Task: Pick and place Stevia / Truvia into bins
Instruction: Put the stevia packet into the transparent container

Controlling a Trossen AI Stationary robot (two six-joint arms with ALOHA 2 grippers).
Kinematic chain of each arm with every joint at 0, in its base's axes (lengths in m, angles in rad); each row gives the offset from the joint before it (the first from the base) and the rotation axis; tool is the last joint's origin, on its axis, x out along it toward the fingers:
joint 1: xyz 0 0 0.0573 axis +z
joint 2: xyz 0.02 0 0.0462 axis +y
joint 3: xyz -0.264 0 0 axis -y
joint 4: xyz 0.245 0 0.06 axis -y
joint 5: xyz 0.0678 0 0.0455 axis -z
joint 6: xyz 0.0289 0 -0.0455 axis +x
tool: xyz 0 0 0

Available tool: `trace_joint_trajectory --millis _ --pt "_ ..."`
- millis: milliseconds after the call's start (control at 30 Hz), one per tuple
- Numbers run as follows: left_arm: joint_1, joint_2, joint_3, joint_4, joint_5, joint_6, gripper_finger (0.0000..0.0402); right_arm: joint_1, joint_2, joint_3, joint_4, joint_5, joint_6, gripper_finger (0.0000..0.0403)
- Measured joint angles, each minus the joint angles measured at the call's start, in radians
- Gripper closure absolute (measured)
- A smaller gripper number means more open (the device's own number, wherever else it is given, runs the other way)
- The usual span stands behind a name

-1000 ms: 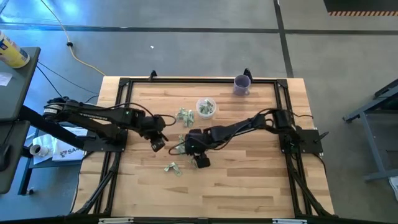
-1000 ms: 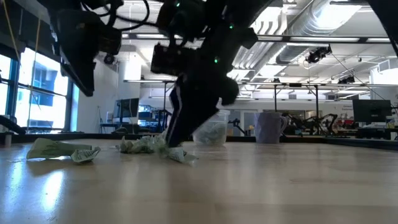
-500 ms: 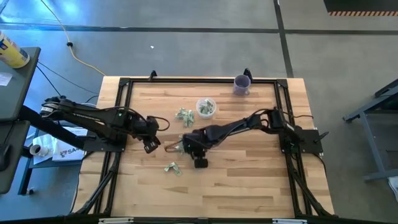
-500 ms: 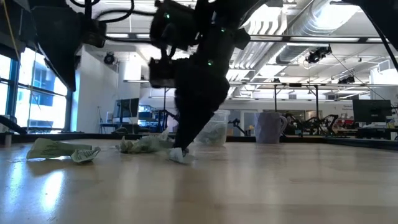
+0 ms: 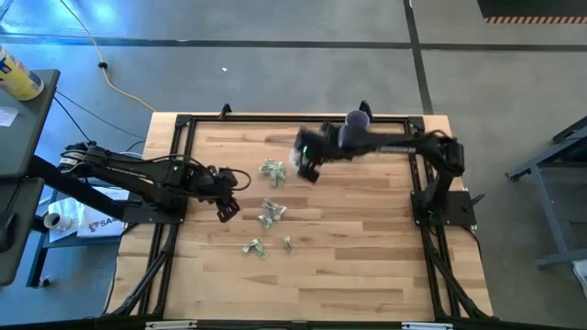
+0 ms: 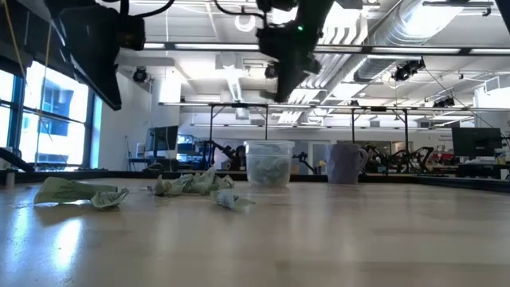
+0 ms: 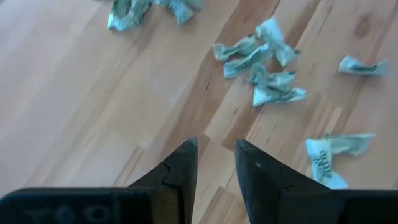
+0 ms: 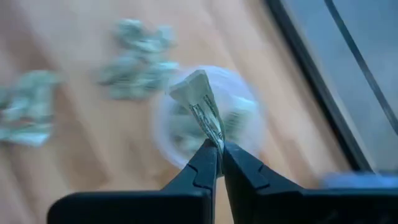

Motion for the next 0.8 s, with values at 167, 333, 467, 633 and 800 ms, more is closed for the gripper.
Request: trace_joint_trajectory --millis 167,333,467,633,800 --pt "0.0 0.0 0.0 0.039 -0.002 0.002 0.0261 -0.117 0.032 -0.023 0.005 -0.139 -0.079 0.0398" --pt "0.0 0.0 0.0 0.046 -0.002 -0.038 0.0261 -0.128 0.049 -0.064 0.138 -0.197 -0.142 0.0377" --pt "0.0 0.0 0.0 0.045 -0.002 -0.085 0.0261 -0.139 0.066 -0.112 0.15 -0.146 -0.172 0.0379" --pt "0.0 0.001 0.0 0.045 -0.002 -0.12 0.0261 -0.148 0.059 -0.16 0.264 -0.163 -0.205 0.0398" --pt "0.0 0.0 0.0 0.044 -0.014 -0.13 0.0261 -0.16 0.08 -0.191 0.328 -0.157 -0.205 0.0385"
